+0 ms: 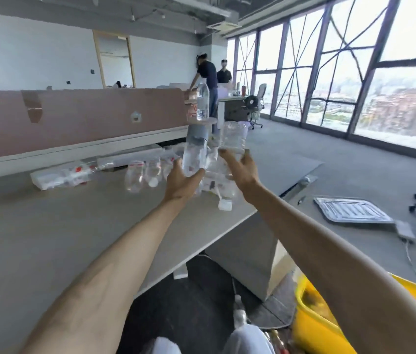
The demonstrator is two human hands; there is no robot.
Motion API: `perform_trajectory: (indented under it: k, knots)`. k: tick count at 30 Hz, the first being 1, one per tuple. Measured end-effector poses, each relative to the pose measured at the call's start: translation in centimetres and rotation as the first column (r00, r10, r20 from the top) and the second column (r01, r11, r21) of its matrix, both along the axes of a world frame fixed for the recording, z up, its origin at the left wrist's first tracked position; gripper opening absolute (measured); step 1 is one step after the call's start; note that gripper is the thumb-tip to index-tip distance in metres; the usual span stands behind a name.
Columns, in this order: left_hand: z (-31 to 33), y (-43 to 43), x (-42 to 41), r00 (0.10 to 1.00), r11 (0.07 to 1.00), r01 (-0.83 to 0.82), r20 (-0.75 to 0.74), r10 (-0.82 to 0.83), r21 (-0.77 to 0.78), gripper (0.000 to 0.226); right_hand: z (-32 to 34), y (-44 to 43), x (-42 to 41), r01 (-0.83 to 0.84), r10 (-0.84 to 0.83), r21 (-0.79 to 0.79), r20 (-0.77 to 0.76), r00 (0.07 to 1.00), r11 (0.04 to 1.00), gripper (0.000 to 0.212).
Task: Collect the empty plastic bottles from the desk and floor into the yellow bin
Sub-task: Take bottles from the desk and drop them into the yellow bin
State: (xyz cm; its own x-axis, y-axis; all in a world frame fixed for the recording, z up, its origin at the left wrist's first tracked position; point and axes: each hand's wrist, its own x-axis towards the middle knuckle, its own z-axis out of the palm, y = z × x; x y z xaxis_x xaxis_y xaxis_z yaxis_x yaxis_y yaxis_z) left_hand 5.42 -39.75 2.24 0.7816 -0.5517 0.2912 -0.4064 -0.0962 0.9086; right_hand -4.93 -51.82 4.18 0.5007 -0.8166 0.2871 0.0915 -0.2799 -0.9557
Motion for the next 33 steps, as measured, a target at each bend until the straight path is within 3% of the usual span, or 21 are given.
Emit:
perform_trajectory:
  k: [3, 6, 12, 15, 17, 19, 25, 27, 29, 31, 33]
  knots:
    - [-1.1, -5.3, -5.3, 0.989, 0.989, 0.148, -0.001, -0.148, 0.027, 0.071, -1.9, -4.2, -6.7, 0.109, -0.109, 0.152, -0.007, 0.994, 0.982, 0.063]
    - [-2.9, -9.8, -11.2, 0.960, 0.960, 0.279, -0.046, -0.278, 0.030, 0.058, -4.3, -7.2, -14.1, 0.233, -0.236, 0.250, -0.018, 0.972, 0.940, 0.058]
    - [-8.4, -15.7, -22.2, 0.830, 0.836, 0.540, -0.230, -0.509, 0.100, 0.061, -9.7, -8.9, -27.9, 0.400, -0.387, 0.396, -0.116, 0.915, 0.826, 0.052]
    - [-11.5, -16.9, -27.1, 0.759, 0.750, 0.634, -0.339, -0.556, 0.190, 0.051, -12.9, -8.7, -33.6, 0.427, -0.391, 0.497, -0.180, 0.903, 0.755, 0.064]
    - [-13.7, -17.5, -30.1, 0.698, 0.671, 0.699, -0.437, -0.567, 0.247, 0.047, -14.9, -8.3, -36.7, 0.465, -0.422, 0.544, -0.211, 0.882, 0.699, 0.063]
    - [-15.9, -18.2, -32.4, 0.658, 0.607, 0.738, -0.514, -0.550, 0.295, 0.061, -16.5, -8.0, -39.4, 0.500, -0.467, 0.593, -0.223, 0.855, 0.631, 0.055]
    - [-21.3, -21.0, -36.2, 0.602, 0.510, 0.783, -0.644, -0.473, 0.356, 0.063, -20.5, -8.5, -45.0, 0.514, -0.545, 0.675, -0.194, 0.816, 0.530, 0.045]
    - [-21.7, -22.5, -37.0, 0.573, 0.507, 0.796, -0.683, -0.453, 0.332, 0.064, -21.5, -8.9, -46.0, 0.531, -0.555, 0.678, -0.215, 0.804, 0.508, 0.046]
    - [-21.6, -24.4, -37.7, 0.570, 0.541, 0.786, -0.689, -0.447, 0.300, 0.084, -22.3, -9.3, -46.7, 0.543, -0.570, 0.684, -0.221, 0.791, 0.488, 0.047]
    - [-21.7, -26.4, -38.0, 0.642, 0.567, 0.744, -0.615, -0.459, 0.353, 0.104, -22.8, -10.0, -47.1, 0.551, -0.592, 0.692, -0.218, 0.776, 0.467, 0.053]
    - [-21.8, -27.8, -38.0, 0.681, 0.569, 0.722, -0.552, -0.482, 0.394, 0.095, -23.1, -10.7, -47.2, 0.565, -0.610, 0.696, -0.228, 0.759, 0.442, 0.058]
